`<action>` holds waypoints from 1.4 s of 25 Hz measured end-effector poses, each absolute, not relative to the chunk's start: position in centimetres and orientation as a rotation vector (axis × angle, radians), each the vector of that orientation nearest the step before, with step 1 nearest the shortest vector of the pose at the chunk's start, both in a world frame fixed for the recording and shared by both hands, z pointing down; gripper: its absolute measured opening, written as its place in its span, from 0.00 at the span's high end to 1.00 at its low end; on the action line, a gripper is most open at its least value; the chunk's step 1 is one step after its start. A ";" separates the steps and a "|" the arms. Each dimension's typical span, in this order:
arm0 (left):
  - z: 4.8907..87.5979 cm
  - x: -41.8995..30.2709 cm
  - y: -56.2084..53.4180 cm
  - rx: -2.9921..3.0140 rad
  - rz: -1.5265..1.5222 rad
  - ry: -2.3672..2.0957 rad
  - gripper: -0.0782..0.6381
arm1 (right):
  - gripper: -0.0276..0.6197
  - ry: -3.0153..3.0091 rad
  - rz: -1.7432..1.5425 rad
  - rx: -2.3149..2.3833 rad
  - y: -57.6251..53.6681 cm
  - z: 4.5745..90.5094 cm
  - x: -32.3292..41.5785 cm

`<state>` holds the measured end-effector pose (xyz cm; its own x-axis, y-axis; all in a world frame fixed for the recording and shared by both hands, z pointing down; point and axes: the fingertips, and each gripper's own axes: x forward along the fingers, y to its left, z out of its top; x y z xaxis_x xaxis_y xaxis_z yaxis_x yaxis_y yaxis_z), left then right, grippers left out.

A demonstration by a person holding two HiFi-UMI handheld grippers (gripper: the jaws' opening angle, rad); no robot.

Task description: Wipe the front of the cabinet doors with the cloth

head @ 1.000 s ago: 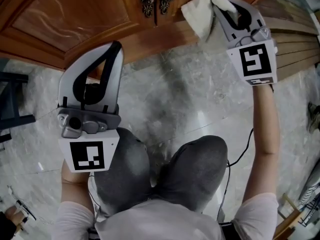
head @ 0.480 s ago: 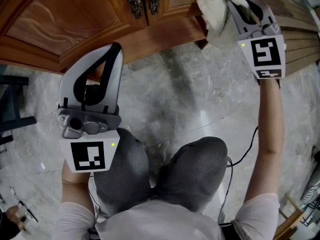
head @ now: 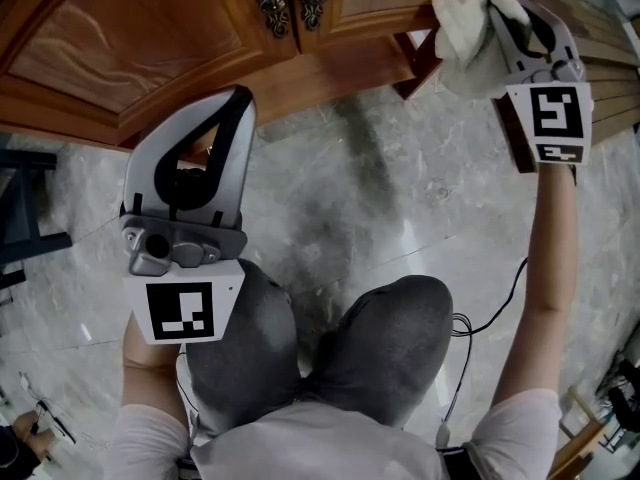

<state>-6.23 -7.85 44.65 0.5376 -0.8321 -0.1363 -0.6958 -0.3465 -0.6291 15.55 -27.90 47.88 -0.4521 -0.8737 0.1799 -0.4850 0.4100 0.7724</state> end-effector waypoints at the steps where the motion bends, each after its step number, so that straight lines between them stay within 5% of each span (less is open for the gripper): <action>1: 44.9 -6.2 -8.0 -2.137 -0.272 1.228 0.87 | 0.84 -2.079 -0.873 1.158 -28.1 48.0 15.9; 22: 50.0 -3.0 -12.9 -2.309 -0.239 1.073 0.87 | 0.84 -2.008 -0.723 1.311 -28.5 51.6 22.7; 35: 40.1 -1.3 -9.8 -2.542 -0.384 1.134 0.87 | 0.84 -2.142 -0.463 1.403 -22.8 42.2 24.4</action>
<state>-1.26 -9.80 40.12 0.6469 -0.7547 0.1093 -0.6655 -0.6288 -0.4021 24.35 -22.84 42.16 -0.3180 -0.9159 0.2449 -0.7331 0.4014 0.5491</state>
